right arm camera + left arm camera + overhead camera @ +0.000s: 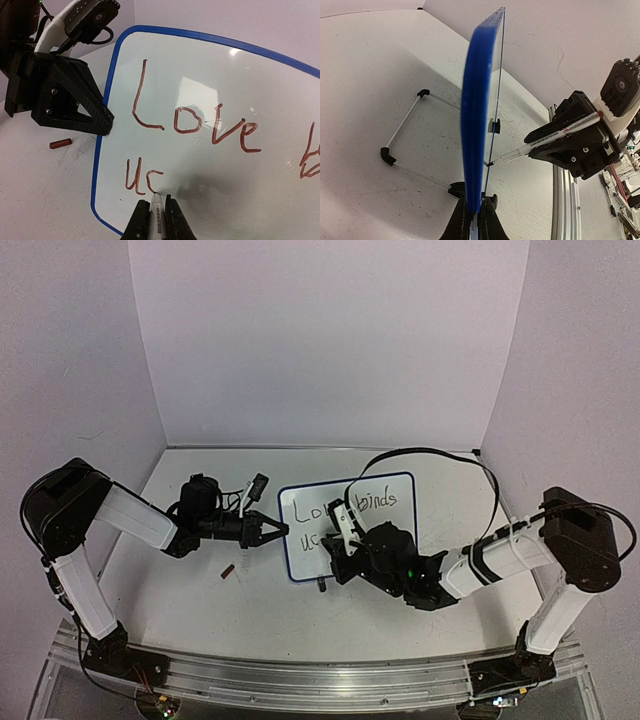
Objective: Write a sentence on the whiteboard
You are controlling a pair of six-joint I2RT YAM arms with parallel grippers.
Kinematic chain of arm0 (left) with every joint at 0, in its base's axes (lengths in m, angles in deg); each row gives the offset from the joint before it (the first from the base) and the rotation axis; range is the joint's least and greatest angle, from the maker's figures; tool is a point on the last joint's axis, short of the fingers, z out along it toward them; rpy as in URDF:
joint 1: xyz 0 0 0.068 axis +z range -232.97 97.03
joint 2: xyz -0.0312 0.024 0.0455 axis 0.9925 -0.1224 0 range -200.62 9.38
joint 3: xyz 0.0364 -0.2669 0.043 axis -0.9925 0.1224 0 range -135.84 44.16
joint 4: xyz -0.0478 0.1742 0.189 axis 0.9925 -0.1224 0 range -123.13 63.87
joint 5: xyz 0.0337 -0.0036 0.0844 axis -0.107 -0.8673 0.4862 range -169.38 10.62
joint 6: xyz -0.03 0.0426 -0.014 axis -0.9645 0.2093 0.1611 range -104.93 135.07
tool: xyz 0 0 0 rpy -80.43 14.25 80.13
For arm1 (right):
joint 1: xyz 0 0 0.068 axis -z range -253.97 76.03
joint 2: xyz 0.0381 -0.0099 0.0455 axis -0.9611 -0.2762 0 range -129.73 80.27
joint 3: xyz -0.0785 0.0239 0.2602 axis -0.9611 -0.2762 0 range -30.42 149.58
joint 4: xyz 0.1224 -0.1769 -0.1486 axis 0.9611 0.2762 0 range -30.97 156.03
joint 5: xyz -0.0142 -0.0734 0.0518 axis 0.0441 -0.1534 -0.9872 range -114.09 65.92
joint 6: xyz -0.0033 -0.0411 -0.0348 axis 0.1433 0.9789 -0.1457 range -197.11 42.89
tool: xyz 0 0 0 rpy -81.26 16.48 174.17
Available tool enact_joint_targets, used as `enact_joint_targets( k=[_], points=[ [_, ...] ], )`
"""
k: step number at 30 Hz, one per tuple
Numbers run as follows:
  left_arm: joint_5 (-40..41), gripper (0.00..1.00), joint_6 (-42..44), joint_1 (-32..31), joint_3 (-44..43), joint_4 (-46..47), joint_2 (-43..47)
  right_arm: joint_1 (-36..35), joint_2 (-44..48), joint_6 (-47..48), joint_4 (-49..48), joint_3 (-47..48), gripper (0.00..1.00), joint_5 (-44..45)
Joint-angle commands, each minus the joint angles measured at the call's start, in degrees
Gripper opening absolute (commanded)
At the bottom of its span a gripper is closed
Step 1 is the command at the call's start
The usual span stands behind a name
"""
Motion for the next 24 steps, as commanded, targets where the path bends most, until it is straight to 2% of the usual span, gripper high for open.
enact_joint_targets(
  k=[1, 19, 24],
  points=[
    [1.16, 0.0, 1.34, -0.23, 0.15, 1.79, 2.12, 0.4, 1.57, -0.86, 1.36, -0.78, 0.0, 3.34],
    [1.36, 0.0, 1.34, -0.23, 0.46, 1.73, 2.44, -0.17, -1.54, -1.67, 1.1, 2.2, 0.0, -0.46],
    [1.33, 0.0, 1.34, -0.25, 0.02, 1.77, 1.69, -0.19, 2.79, -0.64, -1.0, 0.43, 0.0, -3.83]
  ],
)
